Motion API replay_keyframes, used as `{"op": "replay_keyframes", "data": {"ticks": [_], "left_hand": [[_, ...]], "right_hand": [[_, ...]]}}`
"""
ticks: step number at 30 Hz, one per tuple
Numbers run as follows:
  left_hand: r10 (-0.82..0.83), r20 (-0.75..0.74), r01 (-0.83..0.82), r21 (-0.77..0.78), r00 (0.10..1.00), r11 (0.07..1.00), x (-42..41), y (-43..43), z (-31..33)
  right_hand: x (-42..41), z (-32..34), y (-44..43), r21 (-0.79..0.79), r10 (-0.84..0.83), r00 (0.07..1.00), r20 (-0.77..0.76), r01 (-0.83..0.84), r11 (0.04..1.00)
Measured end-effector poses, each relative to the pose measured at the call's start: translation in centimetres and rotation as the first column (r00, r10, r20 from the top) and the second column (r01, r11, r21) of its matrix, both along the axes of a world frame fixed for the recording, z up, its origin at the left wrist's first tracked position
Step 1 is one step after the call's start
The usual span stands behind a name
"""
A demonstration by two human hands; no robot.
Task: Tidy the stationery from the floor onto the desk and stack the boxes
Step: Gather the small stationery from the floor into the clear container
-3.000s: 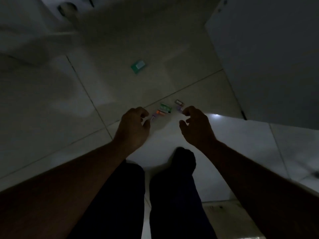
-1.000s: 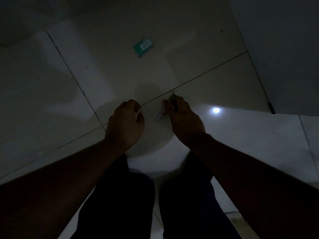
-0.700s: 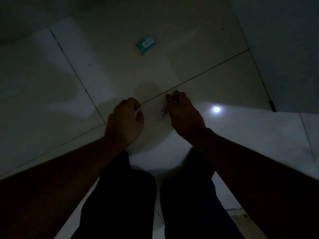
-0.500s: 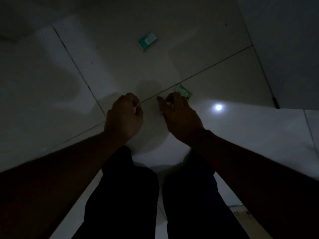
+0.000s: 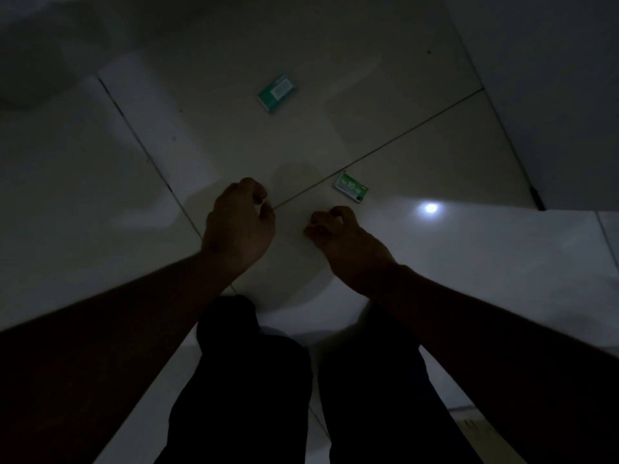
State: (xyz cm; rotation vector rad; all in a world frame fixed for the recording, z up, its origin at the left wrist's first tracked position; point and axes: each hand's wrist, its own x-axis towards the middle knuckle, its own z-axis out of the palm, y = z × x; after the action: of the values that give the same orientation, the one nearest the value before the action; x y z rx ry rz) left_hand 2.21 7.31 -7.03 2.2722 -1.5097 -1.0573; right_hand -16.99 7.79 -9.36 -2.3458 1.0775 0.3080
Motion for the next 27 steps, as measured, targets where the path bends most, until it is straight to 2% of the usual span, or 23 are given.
{"op": "replay_keyframes", "data": {"ticks": [3,6,9,13,16,20,23,27], "left_hand": [[-0.056,-0.017,0.055,-0.033,0.998,0.998,-0.4,-1.7,-0.3],[-0.1,0.013,0.101,-0.061,0.995,0.993,-0.6,-4.2,-0.7],[-0.079,0.062,0.081,-0.038,0.995,0.996,-1.1,-6.3,-1.1],[-0.022,0.144,0.03,-0.057,0.989,0.998,-1.7,-9.0,-1.1],[-0.11,0.181,0.113,-0.005,0.977,0.994,-1.2,-11.2,-1.7],[-0.272,0.247,0.261,0.075,0.93,0.962,-0.4,-13.3,-2.8],[-0.238,0.247,0.23,0.061,0.939,0.971,-1.0,-13.5,-2.8],[-0.181,0.02,0.18,0.022,0.983,0.983,-3.0,-11.9,-2.7]], "right_hand": [[-1.5,-0.2,-1.0,-0.067,-0.182,0.977,0.113,0.19,0.98],[-2.9,0.5,-2.4,-0.164,-0.32,0.916,0.243,0.364,0.917],[-3.5,0.1,-3.1,-0.213,-0.305,0.913,0.272,0.366,0.906],[-2.8,-1.7,-4.0,-0.17,-0.319,0.917,0.241,0.363,0.916],[-2.6,-2.0,-4.5,-0.091,-0.37,0.896,0.244,0.401,0.912],[-2.6,-1.7,-4.6,-0.088,-0.381,0.889,0.253,0.413,0.906],[-2.3,-1.5,-5.2,-0.05,-0.485,0.816,0.314,0.525,0.85],[-1.1,-1.0,-6.5,0.022,-0.658,0.631,0.41,0.715,0.699]]}}
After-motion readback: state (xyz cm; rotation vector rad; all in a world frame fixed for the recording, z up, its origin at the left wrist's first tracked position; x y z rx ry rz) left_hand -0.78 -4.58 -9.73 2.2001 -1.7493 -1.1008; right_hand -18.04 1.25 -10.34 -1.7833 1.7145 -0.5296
